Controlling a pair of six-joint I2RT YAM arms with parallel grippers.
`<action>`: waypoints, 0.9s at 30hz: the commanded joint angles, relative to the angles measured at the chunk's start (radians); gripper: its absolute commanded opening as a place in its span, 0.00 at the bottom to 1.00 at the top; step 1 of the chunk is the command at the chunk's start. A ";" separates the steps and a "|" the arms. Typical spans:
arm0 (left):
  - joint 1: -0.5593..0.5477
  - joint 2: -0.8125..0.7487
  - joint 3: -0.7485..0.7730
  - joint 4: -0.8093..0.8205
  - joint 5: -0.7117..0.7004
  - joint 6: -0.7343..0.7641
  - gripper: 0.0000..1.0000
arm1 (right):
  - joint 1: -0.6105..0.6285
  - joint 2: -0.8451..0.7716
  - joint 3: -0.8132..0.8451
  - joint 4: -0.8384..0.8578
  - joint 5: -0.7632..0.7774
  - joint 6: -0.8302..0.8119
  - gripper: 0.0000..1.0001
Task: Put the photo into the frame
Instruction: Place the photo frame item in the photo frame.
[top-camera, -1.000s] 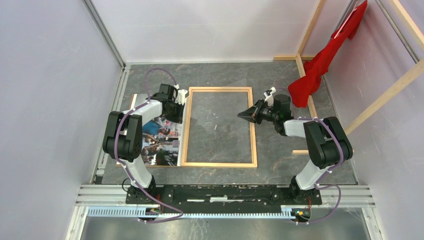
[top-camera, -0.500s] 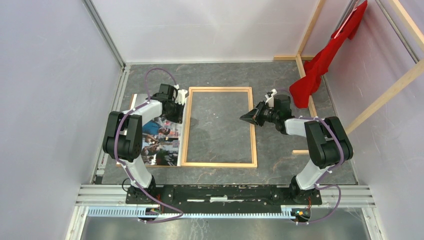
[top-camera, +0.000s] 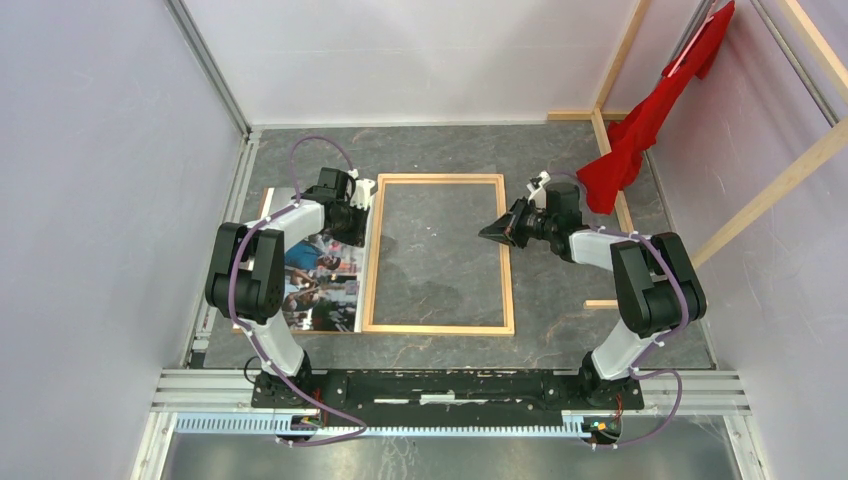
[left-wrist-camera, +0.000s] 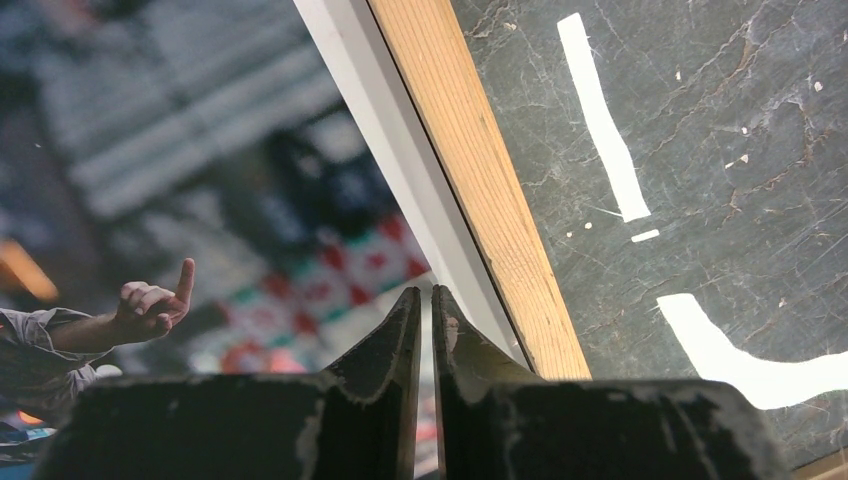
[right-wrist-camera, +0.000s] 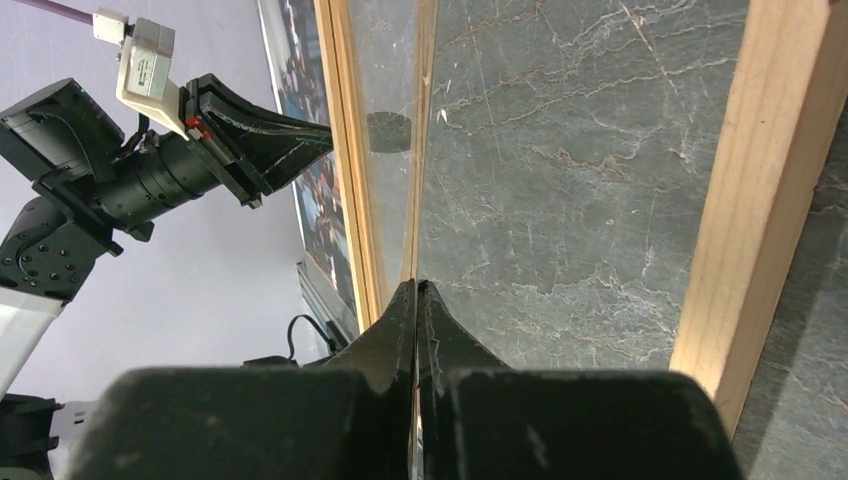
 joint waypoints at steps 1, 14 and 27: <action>-0.007 -0.011 -0.009 0.032 -0.010 -0.027 0.15 | 0.015 -0.012 0.045 -0.002 -0.037 -0.040 0.00; -0.012 -0.005 -0.008 0.033 -0.009 -0.029 0.14 | 0.068 -0.035 0.066 0.145 -0.072 0.108 0.00; -0.011 -0.012 -0.018 0.036 -0.015 -0.020 0.14 | 0.056 -0.030 0.082 0.021 -0.033 0.004 0.00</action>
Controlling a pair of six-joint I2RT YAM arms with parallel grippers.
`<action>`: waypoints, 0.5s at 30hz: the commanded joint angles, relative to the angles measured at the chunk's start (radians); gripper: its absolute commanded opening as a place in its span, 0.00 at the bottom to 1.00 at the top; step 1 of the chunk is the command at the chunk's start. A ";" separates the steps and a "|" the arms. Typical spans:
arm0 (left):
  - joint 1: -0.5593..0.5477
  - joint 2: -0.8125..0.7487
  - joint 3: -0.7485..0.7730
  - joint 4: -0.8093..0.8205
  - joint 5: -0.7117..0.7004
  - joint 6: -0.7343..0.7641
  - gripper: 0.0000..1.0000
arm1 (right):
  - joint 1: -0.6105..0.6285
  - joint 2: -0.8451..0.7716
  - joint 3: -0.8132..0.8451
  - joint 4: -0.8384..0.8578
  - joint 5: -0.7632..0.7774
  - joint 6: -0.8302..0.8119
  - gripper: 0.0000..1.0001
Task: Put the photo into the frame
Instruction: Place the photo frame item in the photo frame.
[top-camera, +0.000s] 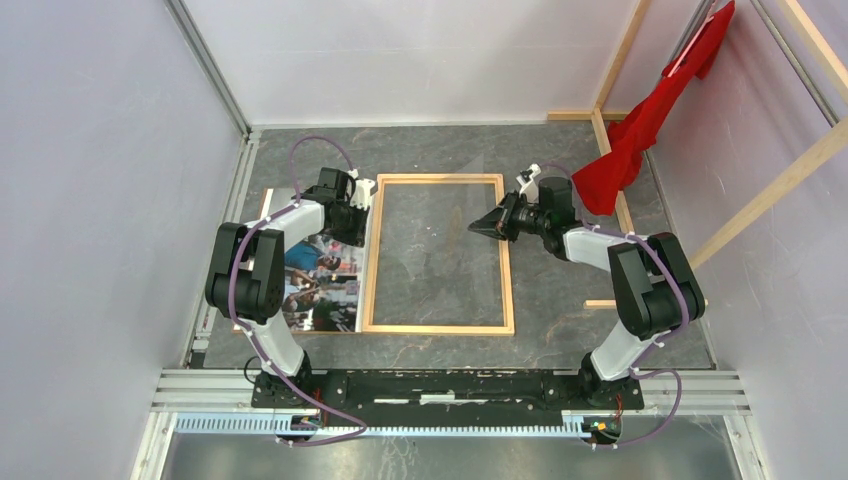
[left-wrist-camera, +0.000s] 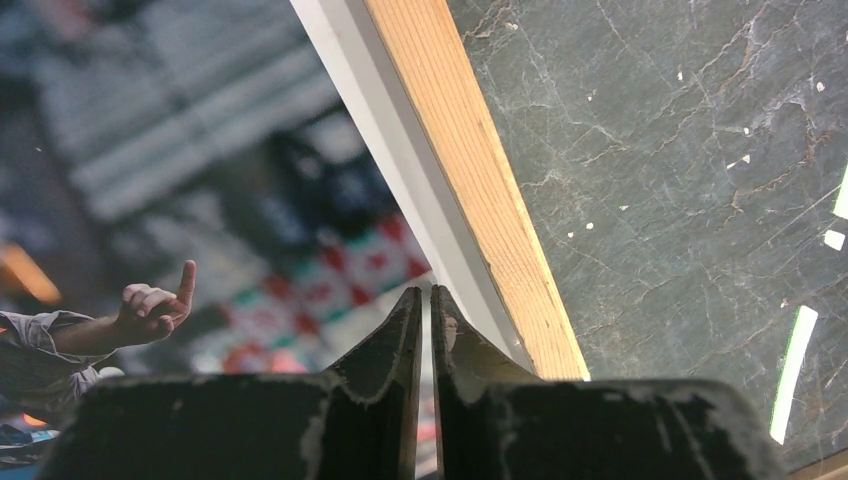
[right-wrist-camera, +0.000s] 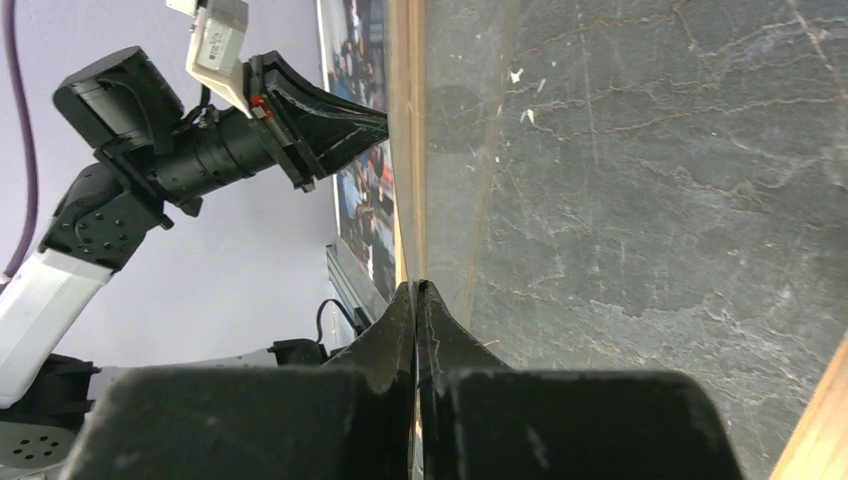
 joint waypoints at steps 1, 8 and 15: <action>-0.011 -0.013 -0.018 0.035 -0.013 -0.021 0.14 | -0.006 -0.026 0.053 -0.074 0.006 -0.087 0.00; -0.011 -0.013 -0.016 0.037 -0.014 -0.023 0.14 | -0.023 -0.022 0.057 -0.166 0.032 -0.167 0.00; -0.011 -0.014 -0.018 0.036 -0.018 -0.020 0.14 | -0.028 0.010 0.074 -0.218 0.050 -0.234 0.13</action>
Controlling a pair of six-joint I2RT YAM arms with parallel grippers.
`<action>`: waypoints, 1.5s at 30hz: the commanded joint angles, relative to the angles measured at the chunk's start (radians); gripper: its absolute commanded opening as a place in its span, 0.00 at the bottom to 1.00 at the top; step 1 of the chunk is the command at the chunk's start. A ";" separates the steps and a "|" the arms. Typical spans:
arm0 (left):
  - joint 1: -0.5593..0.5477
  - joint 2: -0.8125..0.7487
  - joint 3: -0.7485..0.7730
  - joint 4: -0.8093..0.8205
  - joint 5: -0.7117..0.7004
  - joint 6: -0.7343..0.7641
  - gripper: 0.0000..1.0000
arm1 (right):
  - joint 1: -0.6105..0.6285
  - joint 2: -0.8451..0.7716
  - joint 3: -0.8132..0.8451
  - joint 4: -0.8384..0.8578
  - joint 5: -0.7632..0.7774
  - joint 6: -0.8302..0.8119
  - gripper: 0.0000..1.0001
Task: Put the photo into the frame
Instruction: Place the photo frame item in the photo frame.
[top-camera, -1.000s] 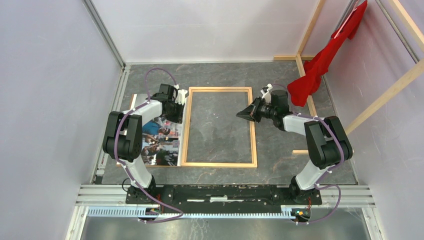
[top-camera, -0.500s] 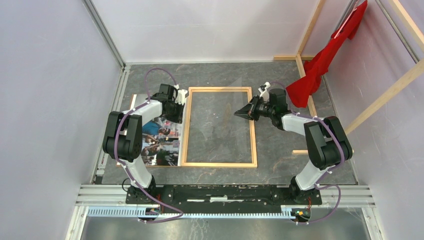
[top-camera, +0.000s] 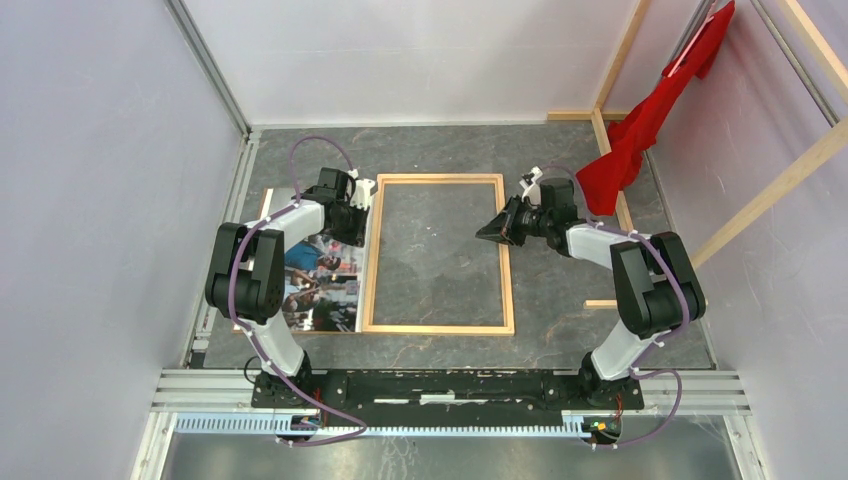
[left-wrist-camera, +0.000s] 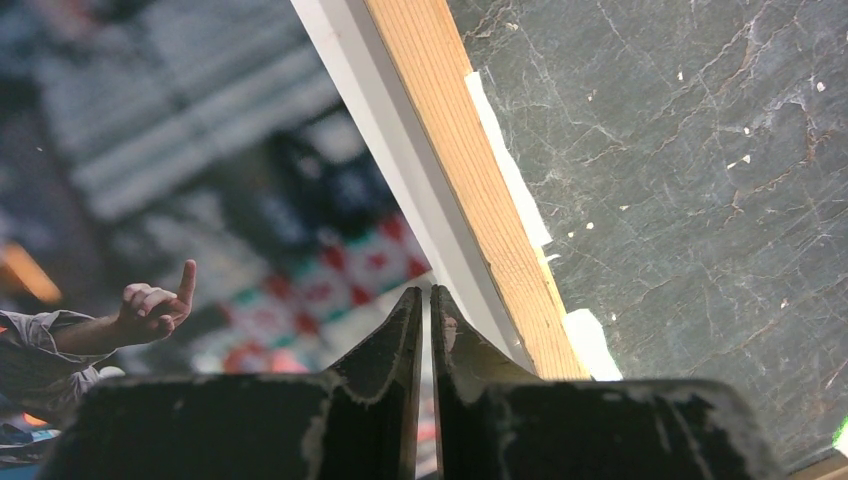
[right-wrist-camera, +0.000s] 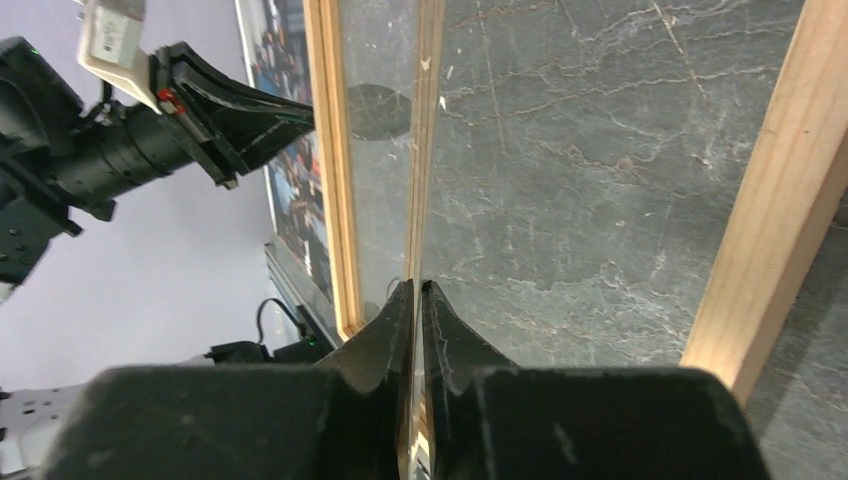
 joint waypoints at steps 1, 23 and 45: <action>-0.011 -0.015 -0.018 0.036 -0.017 -0.020 0.14 | 0.000 0.011 0.056 -0.054 0.015 -0.087 0.15; -0.011 -0.008 -0.028 0.046 -0.028 -0.013 0.13 | -0.001 -0.017 0.008 0.068 0.092 -0.124 0.00; -0.011 -0.008 -0.025 0.042 -0.029 -0.012 0.13 | 0.001 -0.032 -0.103 0.280 0.086 -0.019 0.00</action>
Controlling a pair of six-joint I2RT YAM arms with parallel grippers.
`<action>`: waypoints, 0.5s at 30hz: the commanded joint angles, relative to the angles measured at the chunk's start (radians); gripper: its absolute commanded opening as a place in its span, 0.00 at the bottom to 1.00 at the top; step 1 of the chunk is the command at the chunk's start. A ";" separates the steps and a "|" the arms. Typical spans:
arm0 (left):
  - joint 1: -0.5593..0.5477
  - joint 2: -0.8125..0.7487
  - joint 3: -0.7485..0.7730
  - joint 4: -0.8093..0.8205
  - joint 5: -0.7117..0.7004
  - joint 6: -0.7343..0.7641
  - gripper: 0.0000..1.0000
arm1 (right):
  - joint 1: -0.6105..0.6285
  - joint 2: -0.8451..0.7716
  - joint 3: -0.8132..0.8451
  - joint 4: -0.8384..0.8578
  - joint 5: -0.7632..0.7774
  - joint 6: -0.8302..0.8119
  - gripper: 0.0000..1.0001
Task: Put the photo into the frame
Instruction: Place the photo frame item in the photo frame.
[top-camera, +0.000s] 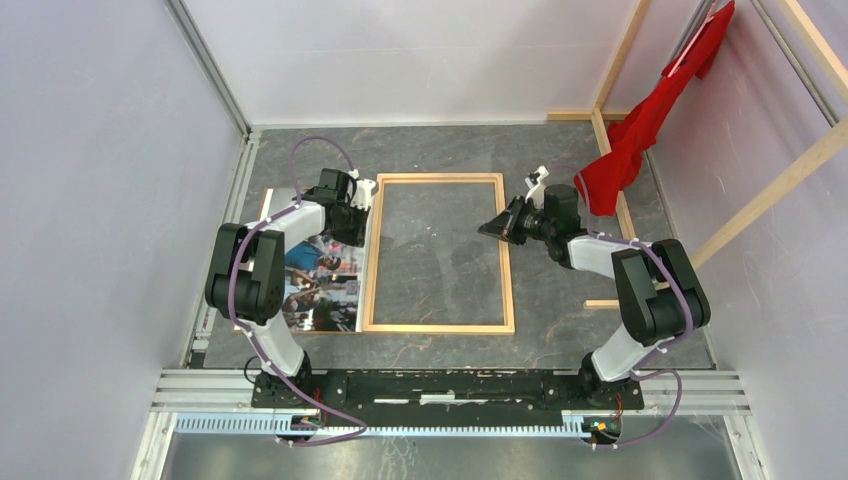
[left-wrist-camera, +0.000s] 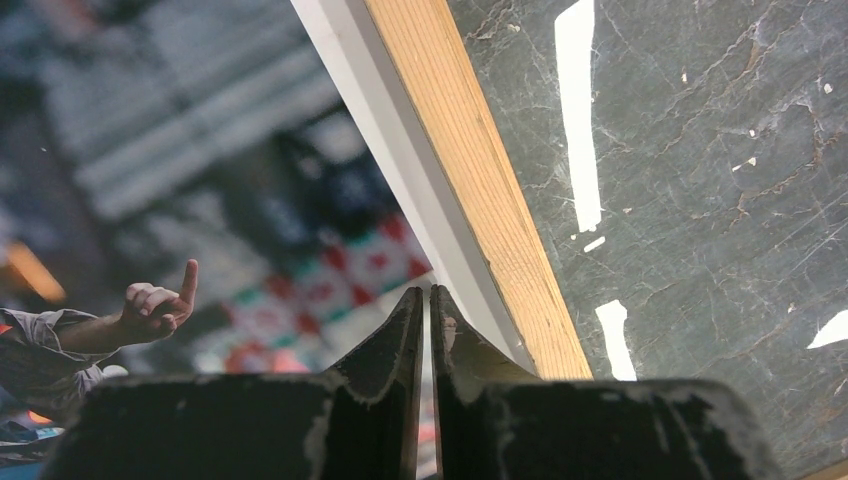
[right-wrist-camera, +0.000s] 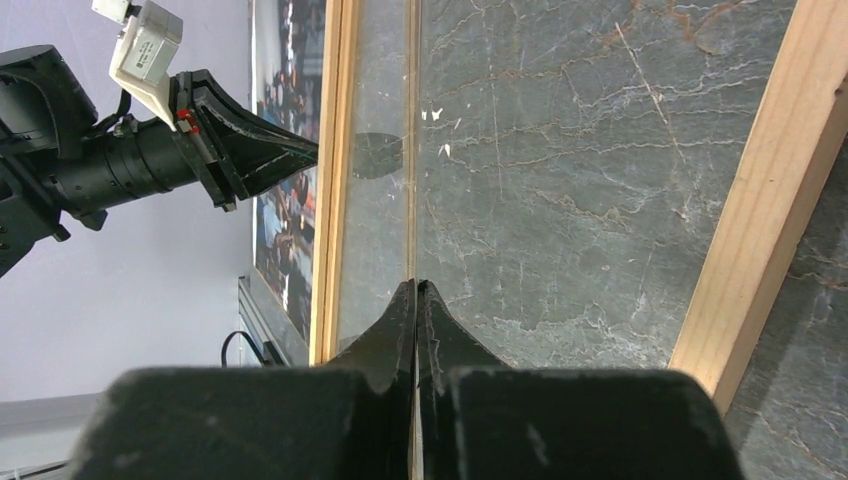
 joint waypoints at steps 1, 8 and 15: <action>-0.006 -0.005 -0.015 0.028 -0.014 -0.012 0.13 | 0.000 0.017 -0.003 0.075 0.014 0.016 0.00; -0.005 -0.005 -0.009 0.023 -0.012 -0.011 0.13 | 0.002 0.025 0.022 0.025 0.037 -0.020 0.00; -0.005 -0.008 -0.010 0.021 -0.014 -0.011 0.13 | 0.005 0.032 0.042 -0.011 0.061 -0.055 0.00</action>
